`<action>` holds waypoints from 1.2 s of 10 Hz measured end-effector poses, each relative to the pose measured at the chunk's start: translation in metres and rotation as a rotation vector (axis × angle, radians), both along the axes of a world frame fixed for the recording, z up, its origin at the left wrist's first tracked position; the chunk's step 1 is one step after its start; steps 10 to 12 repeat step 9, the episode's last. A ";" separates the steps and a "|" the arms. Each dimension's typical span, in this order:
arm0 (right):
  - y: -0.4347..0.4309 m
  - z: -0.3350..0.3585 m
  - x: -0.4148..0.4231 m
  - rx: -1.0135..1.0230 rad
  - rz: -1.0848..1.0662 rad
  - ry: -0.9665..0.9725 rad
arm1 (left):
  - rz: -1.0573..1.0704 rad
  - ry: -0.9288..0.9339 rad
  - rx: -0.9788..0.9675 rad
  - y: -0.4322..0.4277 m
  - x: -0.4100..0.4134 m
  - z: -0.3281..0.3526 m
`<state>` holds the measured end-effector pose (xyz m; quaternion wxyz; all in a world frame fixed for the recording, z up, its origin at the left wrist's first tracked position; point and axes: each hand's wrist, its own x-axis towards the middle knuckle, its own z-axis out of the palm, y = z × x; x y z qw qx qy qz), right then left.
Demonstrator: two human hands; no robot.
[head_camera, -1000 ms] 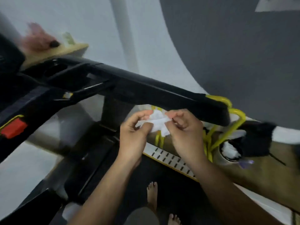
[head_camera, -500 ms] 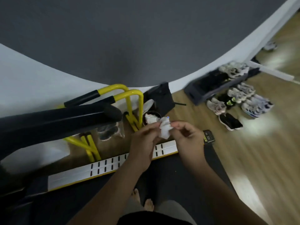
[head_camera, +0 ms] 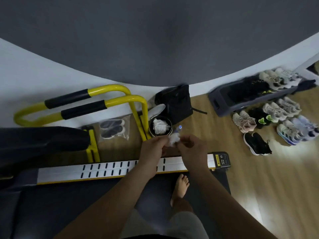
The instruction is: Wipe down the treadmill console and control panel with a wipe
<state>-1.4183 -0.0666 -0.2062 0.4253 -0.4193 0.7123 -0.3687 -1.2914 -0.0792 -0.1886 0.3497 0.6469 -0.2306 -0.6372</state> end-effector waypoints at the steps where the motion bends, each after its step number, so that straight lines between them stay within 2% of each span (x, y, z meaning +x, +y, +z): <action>1: -0.040 -0.028 -0.028 0.030 0.069 0.009 | 0.049 -0.065 0.067 -0.035 -0.027 -0.033; 4: -0.134 -0.142 -0.051 0.133 0.188 0.019 | 0.080 -0.104 0.027 -0.111 -0.052 -0.154; 5: -0.157 -0.184 -0.054 0.085 0.247 0.131 | 0.020 -0.231 -0.052 -0.134 -0.043 -0.200; 6: -0.182 -0.236 -0.056 0.033 0.311 0.243 | -0.127 -0.514 -0.253 -0.160 -0.029 -0.260; 7: -0.207 -0.306 -0.050 -0.019 0.376 0.339 | -0.222 -0.708 -0.414 -0.186 -0.012 -0.337; 8: -0.235 -0.385 -0.041 0.032 0.448 0.412 | -0.382 -0.716 -0.349 -0.213 -0.001 -0.421; 9: -0.258 -0.470 -0.034 0.317 0.607 0.437 | -0.827 -0.663 -0.060 -0.232 0.008 -0.504; 12: -0.258 -0.470 -0.034 0.317 0.607 0.437 | -0.827 -0.663 -0.060 -0.232 0.008 -0.504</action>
